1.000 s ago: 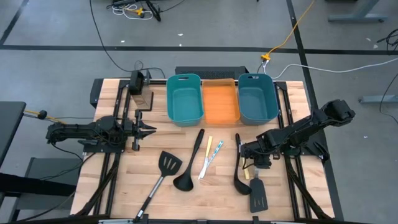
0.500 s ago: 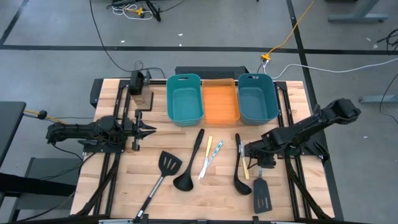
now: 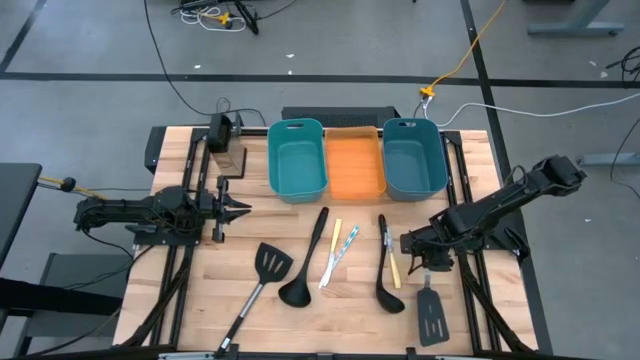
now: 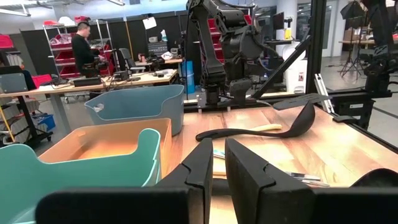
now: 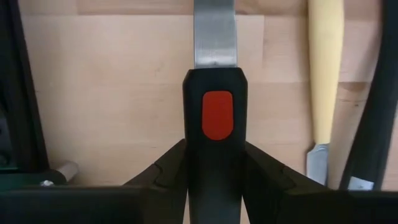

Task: Pick & Place Kitchen Items
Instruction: Put the right black spatula into the green bin

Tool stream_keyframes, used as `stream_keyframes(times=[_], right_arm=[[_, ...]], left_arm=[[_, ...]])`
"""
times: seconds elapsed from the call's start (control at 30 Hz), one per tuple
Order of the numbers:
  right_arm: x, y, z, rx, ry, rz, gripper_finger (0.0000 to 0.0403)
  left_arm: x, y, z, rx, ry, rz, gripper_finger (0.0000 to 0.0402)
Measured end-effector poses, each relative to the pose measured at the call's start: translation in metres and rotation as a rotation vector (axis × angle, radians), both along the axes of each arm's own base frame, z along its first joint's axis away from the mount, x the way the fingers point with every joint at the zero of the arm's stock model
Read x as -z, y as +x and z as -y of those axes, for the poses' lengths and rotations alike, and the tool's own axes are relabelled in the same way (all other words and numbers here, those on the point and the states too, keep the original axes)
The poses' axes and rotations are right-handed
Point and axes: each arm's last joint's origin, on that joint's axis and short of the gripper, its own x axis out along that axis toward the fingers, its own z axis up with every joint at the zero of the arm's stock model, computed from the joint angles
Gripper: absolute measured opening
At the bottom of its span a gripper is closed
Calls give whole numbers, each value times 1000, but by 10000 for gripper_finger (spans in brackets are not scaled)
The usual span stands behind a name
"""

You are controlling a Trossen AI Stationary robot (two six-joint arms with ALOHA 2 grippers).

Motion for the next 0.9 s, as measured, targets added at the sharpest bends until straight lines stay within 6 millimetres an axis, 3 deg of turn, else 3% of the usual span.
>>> stream_keyframes(times=[0.43,0.9], right_arm=[[-17,-8,-1,94,90,51,121],[-70,12,-7,208,193,200,121]], left_arm=[[0,0,0,0,0,0,49],[0,0,0,0,0,0,49]])
